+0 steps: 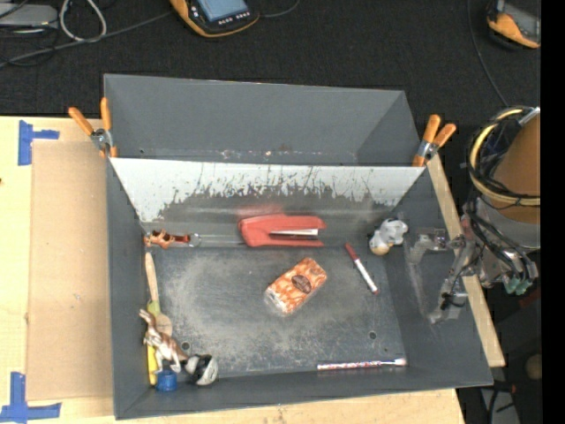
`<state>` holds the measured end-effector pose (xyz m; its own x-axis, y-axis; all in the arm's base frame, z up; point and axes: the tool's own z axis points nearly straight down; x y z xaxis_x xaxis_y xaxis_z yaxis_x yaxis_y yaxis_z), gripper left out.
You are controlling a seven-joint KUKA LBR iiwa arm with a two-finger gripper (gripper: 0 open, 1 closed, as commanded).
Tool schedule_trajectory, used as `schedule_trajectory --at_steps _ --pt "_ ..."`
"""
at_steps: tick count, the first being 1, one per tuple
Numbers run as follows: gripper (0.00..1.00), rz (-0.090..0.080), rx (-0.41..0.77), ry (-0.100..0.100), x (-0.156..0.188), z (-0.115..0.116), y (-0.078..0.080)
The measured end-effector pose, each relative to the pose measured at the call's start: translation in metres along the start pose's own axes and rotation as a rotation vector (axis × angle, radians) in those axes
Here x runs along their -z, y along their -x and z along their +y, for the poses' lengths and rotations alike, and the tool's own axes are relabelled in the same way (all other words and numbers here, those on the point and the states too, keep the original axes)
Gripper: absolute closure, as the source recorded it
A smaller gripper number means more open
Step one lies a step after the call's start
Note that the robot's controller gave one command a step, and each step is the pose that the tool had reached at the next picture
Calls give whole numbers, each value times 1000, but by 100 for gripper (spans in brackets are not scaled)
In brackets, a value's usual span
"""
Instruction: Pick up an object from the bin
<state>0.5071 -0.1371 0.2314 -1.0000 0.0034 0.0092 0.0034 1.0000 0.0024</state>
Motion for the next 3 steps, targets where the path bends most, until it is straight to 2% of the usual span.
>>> schedule_trajectory --at_steps 1,2,3 --pt "0 -8 4 -2 4 1 1" --pt "0 -7 10 -1 -39 74 13" --pt "0 -5 29 1 -52 115 14"
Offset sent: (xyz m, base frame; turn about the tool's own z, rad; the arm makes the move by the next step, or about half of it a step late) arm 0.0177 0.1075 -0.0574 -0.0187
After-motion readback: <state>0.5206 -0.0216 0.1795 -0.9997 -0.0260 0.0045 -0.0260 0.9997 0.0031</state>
